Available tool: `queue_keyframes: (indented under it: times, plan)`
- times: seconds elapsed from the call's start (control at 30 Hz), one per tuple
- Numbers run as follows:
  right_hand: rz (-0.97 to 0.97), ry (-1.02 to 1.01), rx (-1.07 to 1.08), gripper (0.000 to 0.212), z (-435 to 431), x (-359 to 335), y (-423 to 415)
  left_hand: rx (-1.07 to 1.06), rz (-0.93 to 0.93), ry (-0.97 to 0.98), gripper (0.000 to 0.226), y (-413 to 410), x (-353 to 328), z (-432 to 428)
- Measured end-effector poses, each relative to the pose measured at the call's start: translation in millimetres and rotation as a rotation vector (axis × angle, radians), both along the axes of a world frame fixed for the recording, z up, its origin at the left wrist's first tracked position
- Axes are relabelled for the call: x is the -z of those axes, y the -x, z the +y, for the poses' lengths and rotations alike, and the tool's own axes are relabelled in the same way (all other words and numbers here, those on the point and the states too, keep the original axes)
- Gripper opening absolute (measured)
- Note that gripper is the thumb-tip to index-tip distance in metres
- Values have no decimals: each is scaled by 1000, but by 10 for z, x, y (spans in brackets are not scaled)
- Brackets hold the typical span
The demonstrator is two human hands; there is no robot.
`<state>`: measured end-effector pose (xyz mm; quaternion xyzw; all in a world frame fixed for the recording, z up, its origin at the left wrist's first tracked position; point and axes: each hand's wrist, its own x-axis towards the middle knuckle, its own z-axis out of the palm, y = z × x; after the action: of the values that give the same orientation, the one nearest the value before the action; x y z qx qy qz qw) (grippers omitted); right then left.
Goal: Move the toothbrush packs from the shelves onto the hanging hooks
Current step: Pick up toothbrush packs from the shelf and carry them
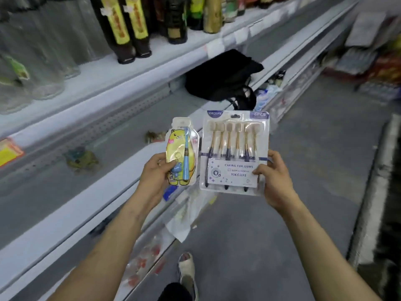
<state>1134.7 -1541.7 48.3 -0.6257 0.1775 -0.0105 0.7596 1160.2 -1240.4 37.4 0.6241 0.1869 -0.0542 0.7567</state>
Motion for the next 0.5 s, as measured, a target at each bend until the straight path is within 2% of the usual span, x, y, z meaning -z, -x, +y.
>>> queue_keyframes:
  times: [0.2,0.5]
  plan:
    - [2,42,223,49,-1135,2,-290,289,-54,7,16,-1125,-116,-1237]
    - [-52,60,658,53,-2482,-222,-658,759,-93,69,23,-2645,-348,-3454]
